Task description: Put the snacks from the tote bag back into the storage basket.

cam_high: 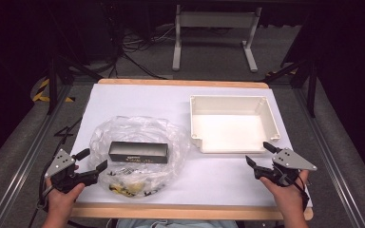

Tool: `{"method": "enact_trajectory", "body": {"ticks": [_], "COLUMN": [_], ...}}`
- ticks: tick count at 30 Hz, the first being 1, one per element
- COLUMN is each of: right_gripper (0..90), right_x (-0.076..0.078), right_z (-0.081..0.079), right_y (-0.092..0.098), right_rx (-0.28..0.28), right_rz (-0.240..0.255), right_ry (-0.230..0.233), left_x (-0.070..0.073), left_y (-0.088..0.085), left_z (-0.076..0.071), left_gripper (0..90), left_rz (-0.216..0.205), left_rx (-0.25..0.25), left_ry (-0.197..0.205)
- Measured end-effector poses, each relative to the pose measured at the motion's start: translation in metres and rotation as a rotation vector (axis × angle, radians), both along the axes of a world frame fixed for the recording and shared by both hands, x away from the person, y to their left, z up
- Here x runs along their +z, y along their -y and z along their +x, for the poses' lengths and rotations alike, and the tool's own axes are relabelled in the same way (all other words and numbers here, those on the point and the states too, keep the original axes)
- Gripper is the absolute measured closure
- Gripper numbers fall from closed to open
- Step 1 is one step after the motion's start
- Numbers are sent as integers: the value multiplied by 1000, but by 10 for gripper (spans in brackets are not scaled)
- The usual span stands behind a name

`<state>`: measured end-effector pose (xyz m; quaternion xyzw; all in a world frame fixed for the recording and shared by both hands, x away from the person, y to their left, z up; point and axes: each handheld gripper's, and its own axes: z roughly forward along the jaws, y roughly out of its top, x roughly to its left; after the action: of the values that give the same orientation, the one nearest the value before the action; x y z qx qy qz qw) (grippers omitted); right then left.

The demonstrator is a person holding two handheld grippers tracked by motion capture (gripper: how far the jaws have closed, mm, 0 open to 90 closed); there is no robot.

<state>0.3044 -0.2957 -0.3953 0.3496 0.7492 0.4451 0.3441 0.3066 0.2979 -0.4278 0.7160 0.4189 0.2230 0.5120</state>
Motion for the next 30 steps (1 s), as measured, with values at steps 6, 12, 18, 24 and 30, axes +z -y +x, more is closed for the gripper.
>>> {"method": "enact_trajectory", "body": {"ticks": [6, 12, 18, 24, 30], "right_gripper": [227, 221, 213, 208, 205], "right_x": [1, 10, 30, 52, 65], "right_z": [0, 5, 10, 15, 18], "right_y": [1, -1, -4, -10, -15], "right_rx": [1, 19, 49, 119, 129], "right_rz": [14, 69, 49, 30, 30], "right_ry": [-3, -23, -26, -57, -50], "left_x": [0, 2, 3, 3, 3], "left_y": [0, 1, 1, -1, 0], "left_z": [0, -2, -4, -2, -2], "left_gripper": [189, 189, 189, 191, 191], "left_rz": [-2, -1, 6, -8, -4], "left_rx": [2, 16, 10, 11, 8], "left_ry": [0, 1, 13, 14, 13]}}
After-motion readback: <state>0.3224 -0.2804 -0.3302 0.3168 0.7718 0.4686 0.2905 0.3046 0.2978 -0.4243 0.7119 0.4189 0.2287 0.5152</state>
